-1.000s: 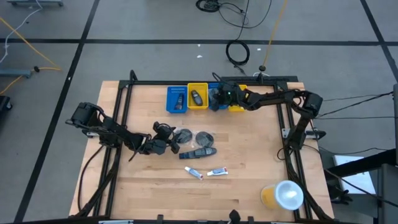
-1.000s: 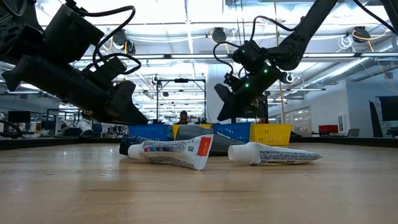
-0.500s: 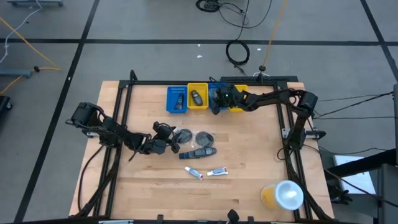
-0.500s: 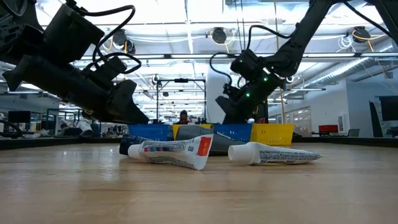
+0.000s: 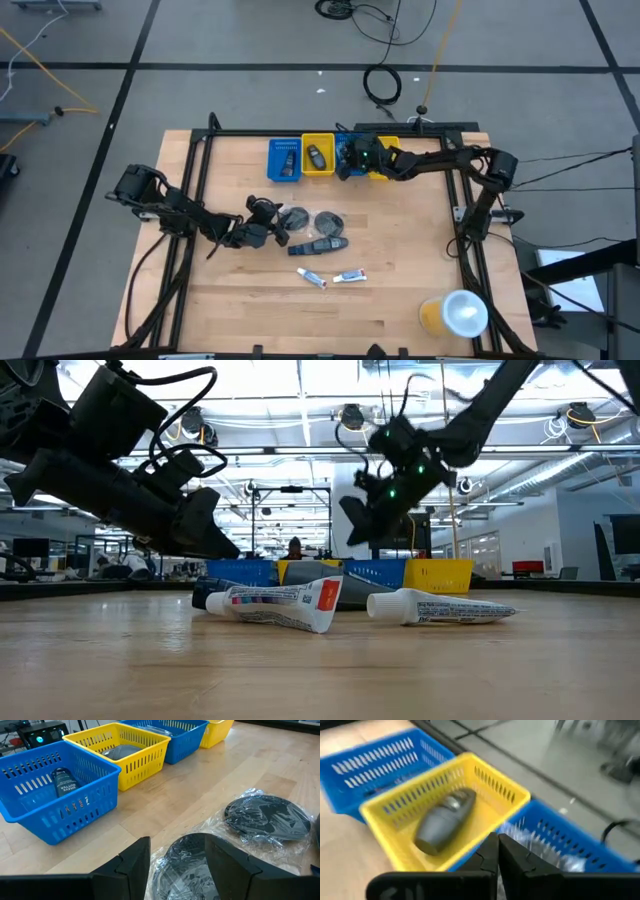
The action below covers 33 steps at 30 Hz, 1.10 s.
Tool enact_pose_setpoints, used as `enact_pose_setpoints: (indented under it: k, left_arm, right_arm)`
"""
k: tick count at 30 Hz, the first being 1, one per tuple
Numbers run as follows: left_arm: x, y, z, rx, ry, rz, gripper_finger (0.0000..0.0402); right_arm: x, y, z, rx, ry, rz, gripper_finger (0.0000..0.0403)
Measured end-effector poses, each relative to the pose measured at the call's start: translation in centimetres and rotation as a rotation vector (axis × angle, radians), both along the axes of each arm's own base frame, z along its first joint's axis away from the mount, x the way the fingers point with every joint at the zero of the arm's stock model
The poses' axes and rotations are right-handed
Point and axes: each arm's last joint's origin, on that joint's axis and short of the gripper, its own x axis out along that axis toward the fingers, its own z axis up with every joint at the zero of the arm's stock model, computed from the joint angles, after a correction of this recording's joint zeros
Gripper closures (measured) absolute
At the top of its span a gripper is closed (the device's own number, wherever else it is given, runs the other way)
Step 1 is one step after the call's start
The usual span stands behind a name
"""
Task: Pick & Place Travel size toiletries
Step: Put the blue shave cream into the left blue bin
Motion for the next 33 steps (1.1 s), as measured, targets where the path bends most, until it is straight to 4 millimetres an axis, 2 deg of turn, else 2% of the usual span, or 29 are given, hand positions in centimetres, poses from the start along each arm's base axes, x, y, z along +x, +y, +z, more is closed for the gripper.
enact_pose_setpoints:
  k: [4,8,11,13,18,22,26,33]
  left_arm:
    - [0.0,0.0,0.0,0.0,0.002,-0.001,0.0215]
    - [-0.1,-0.3,0.0,0.011,0.011,-0.019,0.0215]
    - [-0.1,-0.6,0.0,0.014,0.014,-0.036,0.0215]
    - [-0.1,-0.9,0.0,0.017,0.015,-0.054,0.0215]
    - [-0.1,-1.4,0.2,0.023,0.007,-0.085,0.0215]
    - [0.3,-1.7,0.6,0.024,-0.015,-0.178,0.0215]
    - [0.9,-1.9,1.4,0.063,-0.027,-0.331,0.0215]
    - [2.1,-2.2,2.0,0.027,-0.012,-0.621,0.0215]
  right_arm:
    - [0.6,3.0,2.7,-0.145,-0.001,0.044,0.0402]
    - [0.6,7.4,2.9,-0.187,0.016,0.172,0.0402]
    - [-0.1,10.8,1.4,-0.167,0.038,0.266,0.0402]
    - [-0.7,12.8,0.2,-0.134,-0.014,0.305,0.0402]
    - [-3.9,16.8,-3.2,-0.081,-0.128,0.331,0.0403]
    - [-7.0,18.4,-4.6,-0.106,-0.246,0.199,0.0403]
    - [-9.3,19.0,-5.9,-0.127,-0.257,0.096,0.0403]
    - [-10.0,19.7,-7.9,-0.07,-0.239,0.063,0.0403]
